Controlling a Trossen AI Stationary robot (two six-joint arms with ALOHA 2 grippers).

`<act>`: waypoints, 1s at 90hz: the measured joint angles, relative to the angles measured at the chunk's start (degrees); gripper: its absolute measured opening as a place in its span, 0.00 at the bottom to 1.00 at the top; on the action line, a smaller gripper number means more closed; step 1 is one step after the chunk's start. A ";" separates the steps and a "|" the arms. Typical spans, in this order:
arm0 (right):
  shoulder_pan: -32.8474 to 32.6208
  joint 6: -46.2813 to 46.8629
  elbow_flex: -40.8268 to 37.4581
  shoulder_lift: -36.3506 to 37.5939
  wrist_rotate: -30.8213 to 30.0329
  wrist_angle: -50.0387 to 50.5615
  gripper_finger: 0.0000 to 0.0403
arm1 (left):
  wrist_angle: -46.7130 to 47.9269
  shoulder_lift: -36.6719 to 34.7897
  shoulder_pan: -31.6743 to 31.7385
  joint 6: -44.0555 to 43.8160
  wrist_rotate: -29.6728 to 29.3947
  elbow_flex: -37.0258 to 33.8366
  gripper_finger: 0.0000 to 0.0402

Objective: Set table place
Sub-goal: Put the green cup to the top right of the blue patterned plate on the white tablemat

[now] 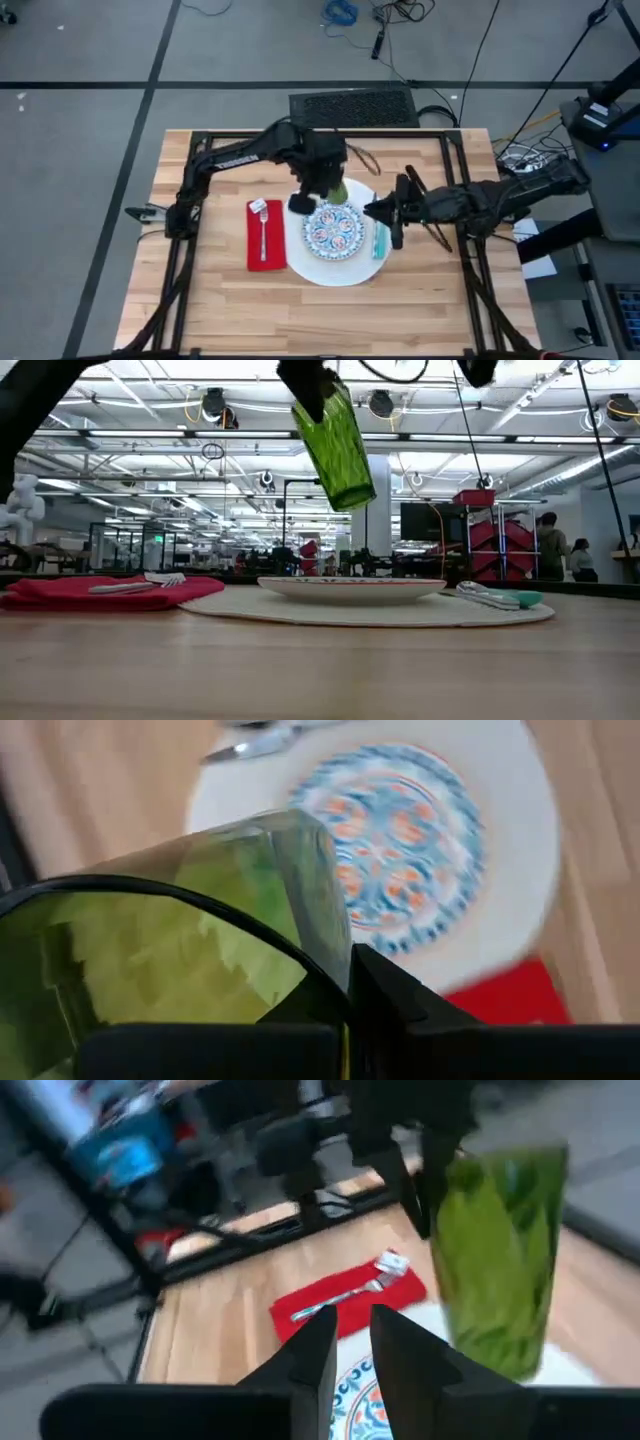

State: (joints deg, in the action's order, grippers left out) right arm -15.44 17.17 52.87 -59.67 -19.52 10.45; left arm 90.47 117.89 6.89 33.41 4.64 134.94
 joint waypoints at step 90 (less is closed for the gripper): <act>-2.52 10.74 0.76 -0.14 -0.60 8.44 0.13 | -2.16 0.55 12.52 -25.59 -12.95 -17.06 0.00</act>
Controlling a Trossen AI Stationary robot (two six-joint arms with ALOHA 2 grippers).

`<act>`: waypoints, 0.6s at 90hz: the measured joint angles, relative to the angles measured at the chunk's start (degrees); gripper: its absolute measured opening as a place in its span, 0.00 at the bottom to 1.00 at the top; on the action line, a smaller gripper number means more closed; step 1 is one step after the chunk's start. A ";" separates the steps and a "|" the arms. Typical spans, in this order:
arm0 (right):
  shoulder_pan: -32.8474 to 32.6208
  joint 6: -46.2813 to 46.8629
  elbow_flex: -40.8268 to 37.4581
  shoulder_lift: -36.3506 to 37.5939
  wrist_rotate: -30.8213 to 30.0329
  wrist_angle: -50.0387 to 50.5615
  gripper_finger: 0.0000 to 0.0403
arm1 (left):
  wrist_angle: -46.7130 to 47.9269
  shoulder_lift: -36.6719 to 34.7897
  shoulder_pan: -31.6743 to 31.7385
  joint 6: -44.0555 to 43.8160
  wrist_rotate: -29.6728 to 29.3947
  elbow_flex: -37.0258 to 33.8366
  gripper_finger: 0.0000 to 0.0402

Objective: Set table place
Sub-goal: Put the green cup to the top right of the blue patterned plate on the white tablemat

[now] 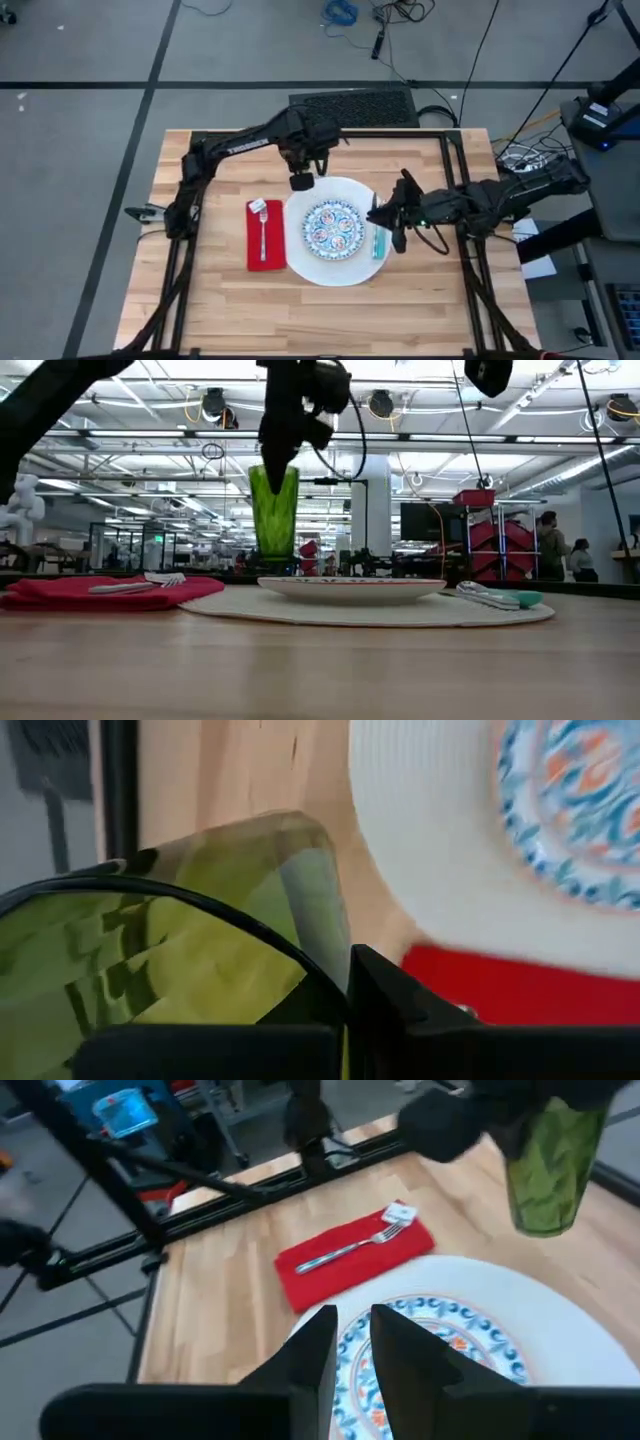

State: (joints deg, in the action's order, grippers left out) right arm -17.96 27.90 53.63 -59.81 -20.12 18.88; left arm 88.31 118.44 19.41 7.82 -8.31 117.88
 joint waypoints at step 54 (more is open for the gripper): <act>-0.40 0.48 0.00 -0.09 -5.50 -0.18 0.13 | -8.35 0.04 1.22 5.10 2.11 -4.65 0.00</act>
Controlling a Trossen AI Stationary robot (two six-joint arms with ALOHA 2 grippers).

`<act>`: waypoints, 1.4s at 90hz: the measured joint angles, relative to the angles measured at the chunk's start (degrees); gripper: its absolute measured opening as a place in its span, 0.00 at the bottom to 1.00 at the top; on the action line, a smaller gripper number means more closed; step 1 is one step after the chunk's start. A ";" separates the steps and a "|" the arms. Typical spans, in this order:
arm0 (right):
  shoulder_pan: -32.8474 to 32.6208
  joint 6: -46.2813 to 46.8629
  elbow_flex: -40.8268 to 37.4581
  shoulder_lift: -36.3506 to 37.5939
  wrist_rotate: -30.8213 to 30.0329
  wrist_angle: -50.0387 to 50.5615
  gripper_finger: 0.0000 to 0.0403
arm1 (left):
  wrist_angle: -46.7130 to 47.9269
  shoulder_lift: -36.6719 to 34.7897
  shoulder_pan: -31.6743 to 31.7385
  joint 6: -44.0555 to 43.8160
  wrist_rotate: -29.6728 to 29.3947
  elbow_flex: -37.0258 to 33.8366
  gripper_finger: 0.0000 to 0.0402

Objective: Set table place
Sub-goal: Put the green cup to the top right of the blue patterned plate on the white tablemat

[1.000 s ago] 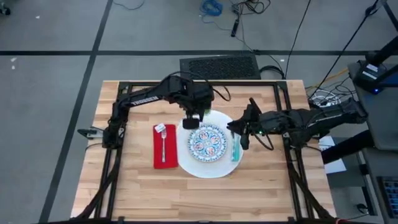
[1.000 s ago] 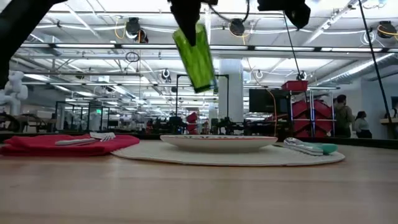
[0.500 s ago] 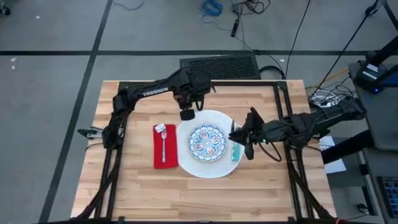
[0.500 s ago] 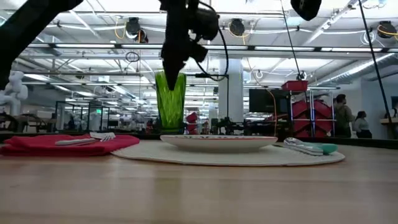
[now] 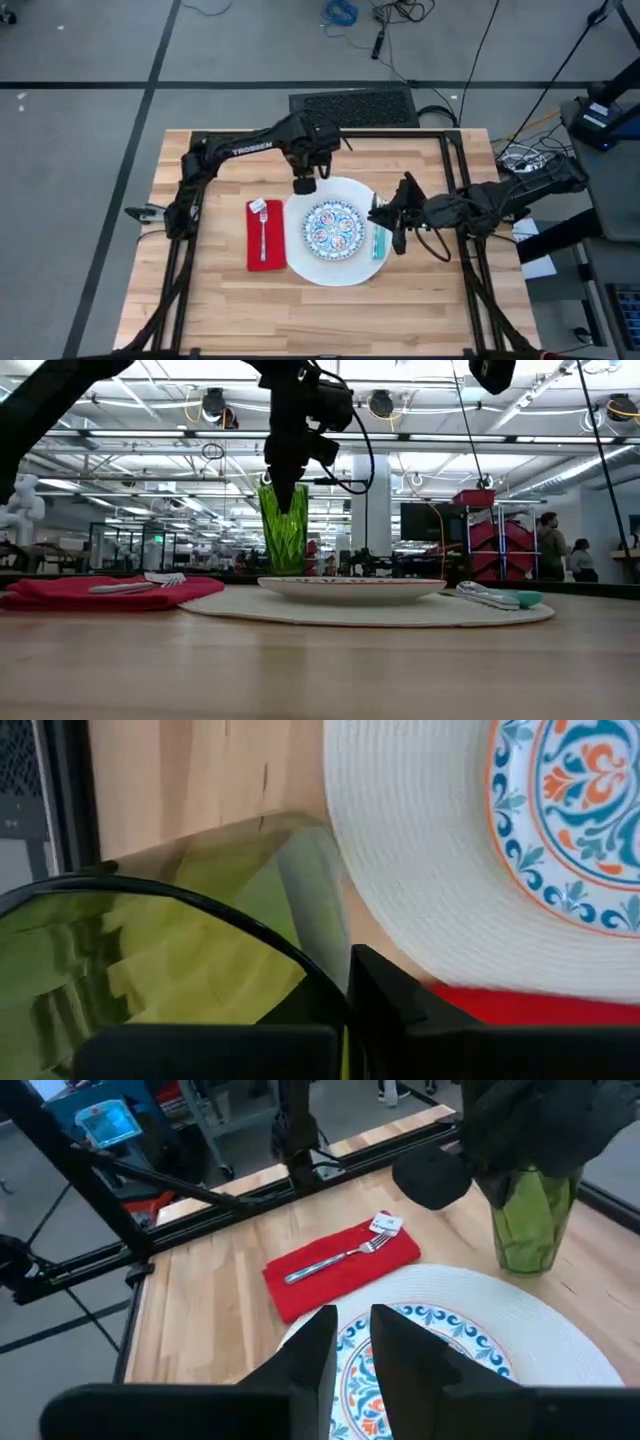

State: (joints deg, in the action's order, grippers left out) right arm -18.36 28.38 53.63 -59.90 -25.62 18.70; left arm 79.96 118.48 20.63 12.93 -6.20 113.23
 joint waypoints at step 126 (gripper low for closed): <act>6.24 -7.79 0.00 -1.01 0.49 -0.40 0.24 | 10.11 -11.02 -2.90 -9.35 -2.88 12.96 0.24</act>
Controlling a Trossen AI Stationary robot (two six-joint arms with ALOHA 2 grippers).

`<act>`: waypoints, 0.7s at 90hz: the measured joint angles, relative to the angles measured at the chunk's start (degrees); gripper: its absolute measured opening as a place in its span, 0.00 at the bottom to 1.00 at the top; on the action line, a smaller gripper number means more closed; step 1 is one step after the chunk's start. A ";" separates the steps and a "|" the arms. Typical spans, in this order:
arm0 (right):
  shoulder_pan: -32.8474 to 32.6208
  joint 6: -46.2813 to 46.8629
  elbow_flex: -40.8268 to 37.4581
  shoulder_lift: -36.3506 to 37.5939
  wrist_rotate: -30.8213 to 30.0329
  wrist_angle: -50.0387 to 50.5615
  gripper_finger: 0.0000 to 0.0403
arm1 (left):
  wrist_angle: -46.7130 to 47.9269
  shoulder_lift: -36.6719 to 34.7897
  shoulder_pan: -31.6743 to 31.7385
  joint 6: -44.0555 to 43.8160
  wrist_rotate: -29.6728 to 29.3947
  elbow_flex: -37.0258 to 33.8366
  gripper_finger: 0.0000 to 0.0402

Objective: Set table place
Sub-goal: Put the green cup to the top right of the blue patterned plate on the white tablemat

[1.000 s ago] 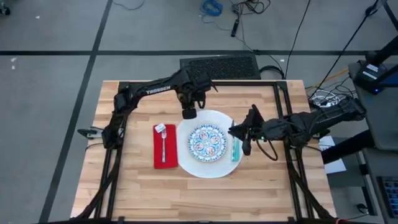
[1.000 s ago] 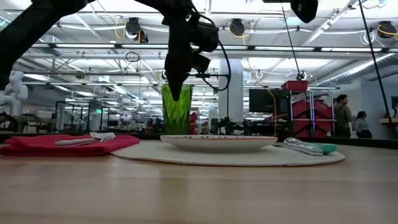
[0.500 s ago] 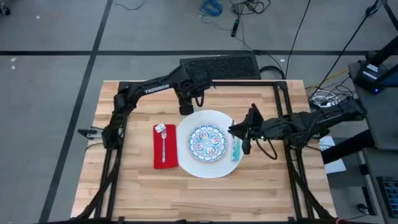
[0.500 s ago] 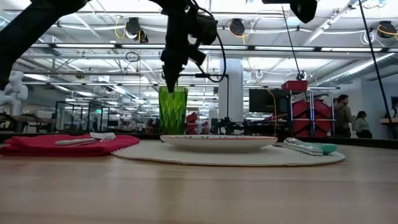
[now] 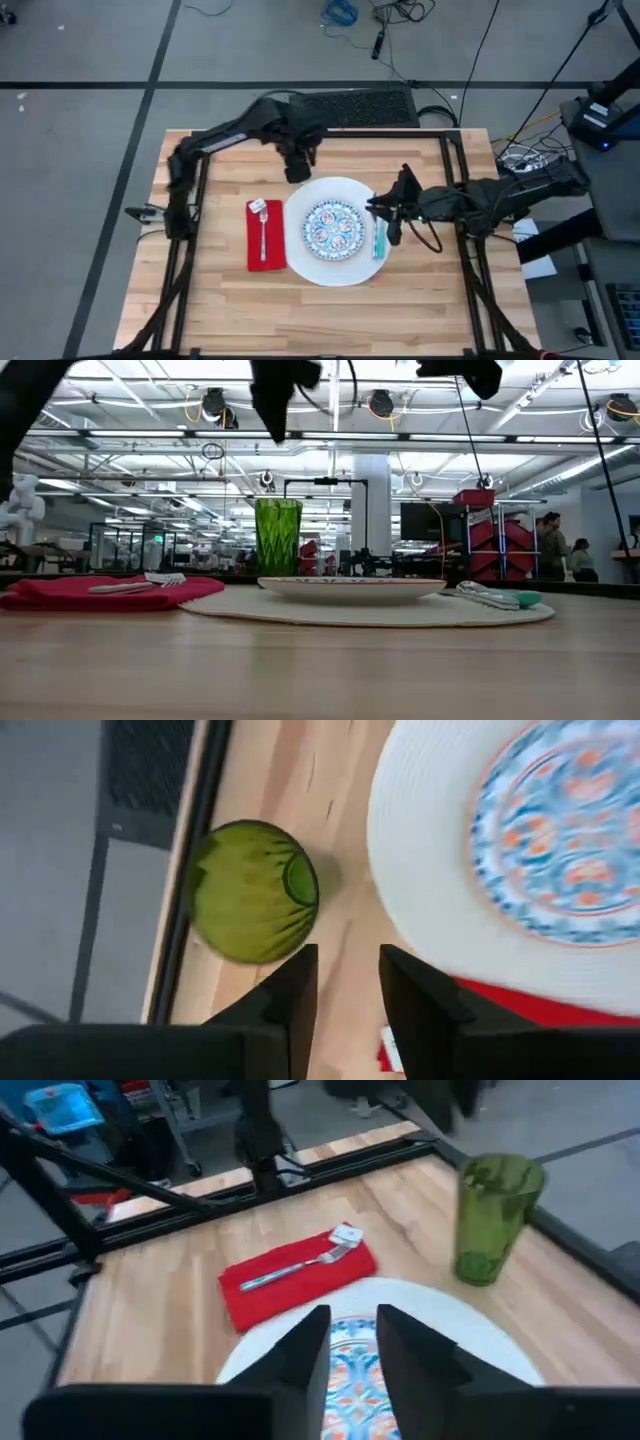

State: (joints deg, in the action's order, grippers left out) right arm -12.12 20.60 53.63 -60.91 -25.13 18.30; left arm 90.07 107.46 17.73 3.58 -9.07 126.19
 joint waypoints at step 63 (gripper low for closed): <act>26.45 -26.17 5.89 -24.92 31.29 -21.07 0.49 | -3.19 -30.15 -8.64 -28.06 4.33 -32.14 0.24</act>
State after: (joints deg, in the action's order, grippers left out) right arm 14.33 -5.58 59.51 -85.82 6.17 -2.77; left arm 86.88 77.31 9.09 -24.48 -4.75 94.05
